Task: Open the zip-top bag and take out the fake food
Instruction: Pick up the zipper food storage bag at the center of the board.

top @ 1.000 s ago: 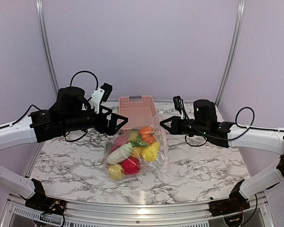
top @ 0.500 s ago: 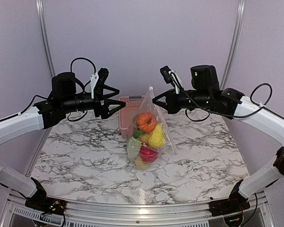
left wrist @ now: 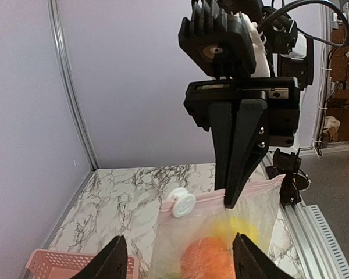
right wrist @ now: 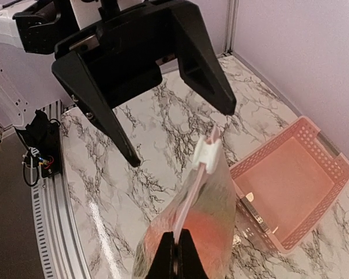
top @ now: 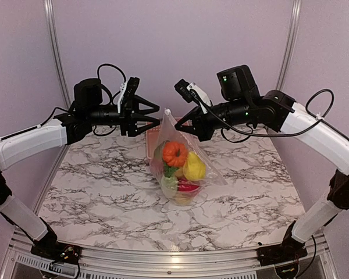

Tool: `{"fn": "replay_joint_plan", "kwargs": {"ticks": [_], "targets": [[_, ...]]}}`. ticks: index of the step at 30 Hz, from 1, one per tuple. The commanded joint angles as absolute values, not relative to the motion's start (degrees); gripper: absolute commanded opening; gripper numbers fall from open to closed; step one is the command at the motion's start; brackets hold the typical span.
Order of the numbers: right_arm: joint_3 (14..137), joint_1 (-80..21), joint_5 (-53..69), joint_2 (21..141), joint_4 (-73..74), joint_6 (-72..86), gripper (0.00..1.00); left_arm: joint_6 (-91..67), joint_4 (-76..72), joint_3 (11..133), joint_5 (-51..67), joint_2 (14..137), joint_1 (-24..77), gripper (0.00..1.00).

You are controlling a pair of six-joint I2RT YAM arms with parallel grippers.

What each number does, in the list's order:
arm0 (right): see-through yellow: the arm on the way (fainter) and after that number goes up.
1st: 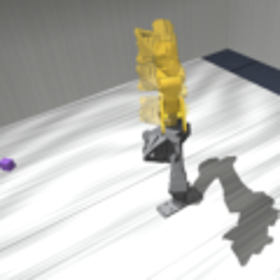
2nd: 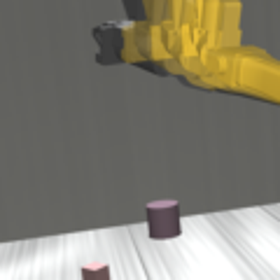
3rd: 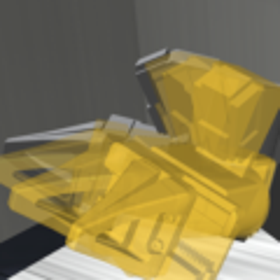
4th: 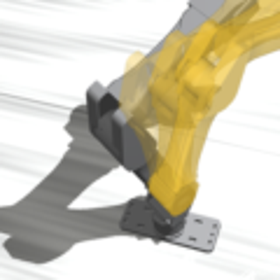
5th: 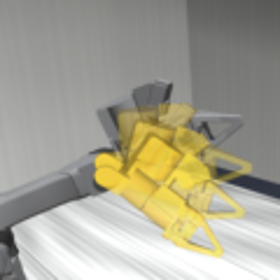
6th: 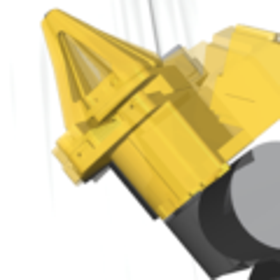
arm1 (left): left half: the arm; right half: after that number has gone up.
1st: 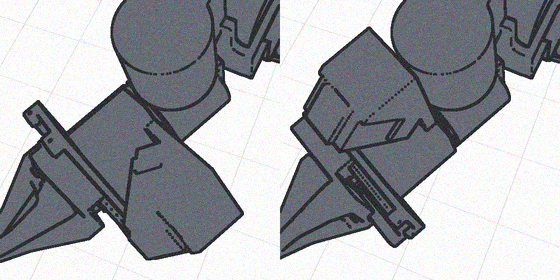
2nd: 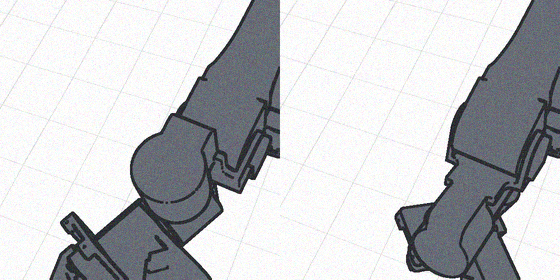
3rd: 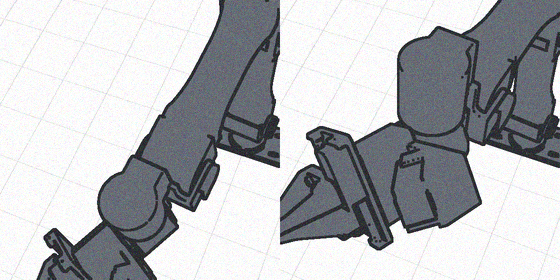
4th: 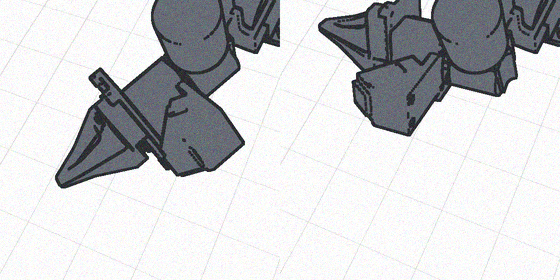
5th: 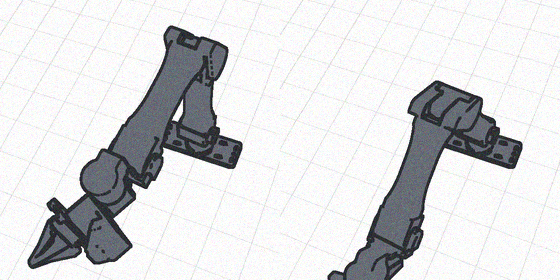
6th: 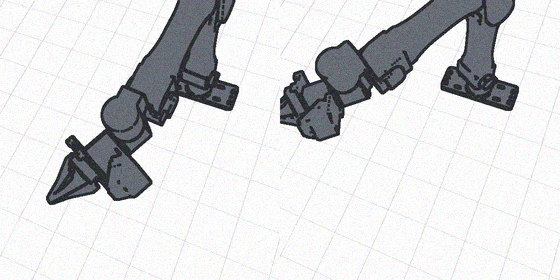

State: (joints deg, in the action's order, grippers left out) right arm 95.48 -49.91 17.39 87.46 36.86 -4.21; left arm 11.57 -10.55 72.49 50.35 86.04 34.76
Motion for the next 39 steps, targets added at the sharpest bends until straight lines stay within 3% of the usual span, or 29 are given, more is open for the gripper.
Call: {"fn": "replay_joint_plan", "kwargs": {"ticks": [1, 27, 39], "targets": [[100.4, -51.3, 16.1, 88.3, 40.8, -8.5, 0.00, 11.2, -12.7, 73.9, 56.9, 88.0, 34.6, 0.62], [103.3, -53.2, 14.0, 91.1, 44.6, -13.2, 0.00, 3.0, -12.7, 72.3, 62.0, 91.1, 34.7, 0.32], [101.9, -53.2, 14.1, 91.1, 43.5, -13.3, 0.00, 2.6, -12.1, 72.5, 62.0, 91.5, 35.1, 0.04]]}}
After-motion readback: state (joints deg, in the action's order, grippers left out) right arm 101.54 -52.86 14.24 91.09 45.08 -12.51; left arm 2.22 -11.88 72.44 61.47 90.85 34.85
